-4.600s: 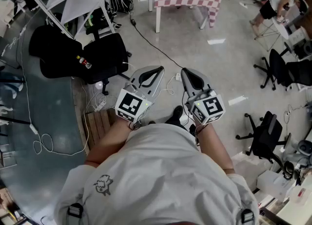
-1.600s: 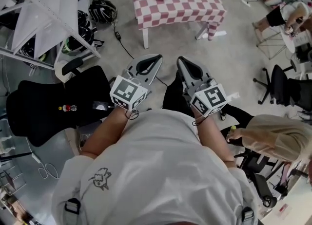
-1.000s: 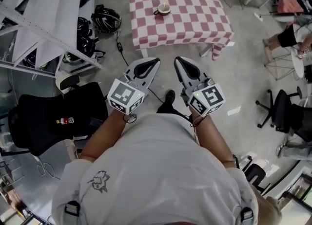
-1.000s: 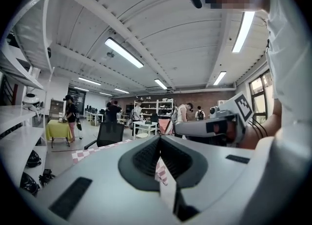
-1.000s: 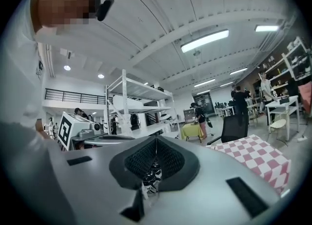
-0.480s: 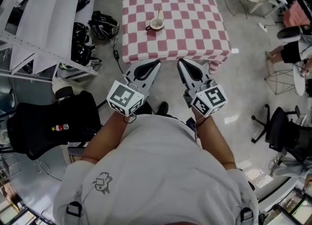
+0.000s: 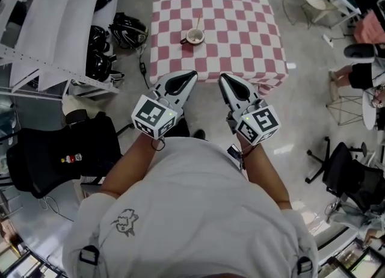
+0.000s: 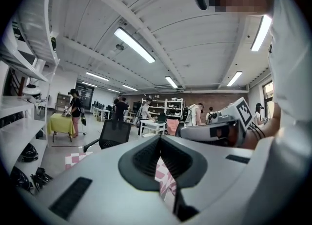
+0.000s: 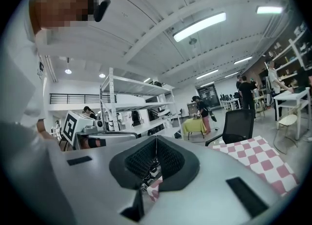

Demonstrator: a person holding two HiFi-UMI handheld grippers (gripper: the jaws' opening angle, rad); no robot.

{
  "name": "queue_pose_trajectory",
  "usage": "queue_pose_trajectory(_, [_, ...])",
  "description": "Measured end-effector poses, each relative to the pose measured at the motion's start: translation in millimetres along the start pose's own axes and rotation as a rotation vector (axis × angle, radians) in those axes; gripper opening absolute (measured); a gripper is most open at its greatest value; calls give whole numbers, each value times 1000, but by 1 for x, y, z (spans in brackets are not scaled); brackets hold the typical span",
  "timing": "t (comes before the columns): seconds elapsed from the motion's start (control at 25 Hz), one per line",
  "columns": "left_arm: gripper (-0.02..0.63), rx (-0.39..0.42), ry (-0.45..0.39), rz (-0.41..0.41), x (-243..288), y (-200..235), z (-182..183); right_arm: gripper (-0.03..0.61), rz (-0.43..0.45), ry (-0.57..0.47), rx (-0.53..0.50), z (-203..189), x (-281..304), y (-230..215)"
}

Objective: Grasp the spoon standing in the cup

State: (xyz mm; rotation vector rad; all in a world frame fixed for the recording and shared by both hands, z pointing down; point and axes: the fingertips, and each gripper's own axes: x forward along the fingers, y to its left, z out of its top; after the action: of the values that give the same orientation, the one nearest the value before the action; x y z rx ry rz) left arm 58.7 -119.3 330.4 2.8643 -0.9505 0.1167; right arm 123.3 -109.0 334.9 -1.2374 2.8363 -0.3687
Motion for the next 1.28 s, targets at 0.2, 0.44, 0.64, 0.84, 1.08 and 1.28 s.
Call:
queue_pose_trajectory(0.2, [14, -12, 4, -32, 21, 39, -5, 31, -9, 21, -9, 6, 40, -24])
queue_pose_trajectory(0.44, [14, -30, 8, -36, 41, 102, -1, 31, -30, 29, -3, 15, 100, -61])
queue_pose_trajectory(0.64, [14, -34, 22, -67, 60, 151, 6, 31, -54, 24, -1, 28, 149, -84])
queue_pose_trajectory(0.84, [14, -24, 43, -94, 69, 199, 9, 32, -90, 29, 7, 33, 186, -108])
queue_pose_trajectory(1.08, [14, -39, 63, -85, 82, 238, 1, 32, -87, 63, 27, 21, 221, -134])
queue_pose_trajectory(1.28, [14, -40, 62, -27, 93, 257, -4, 32, -33, 119, 31, 11, 244, -155])
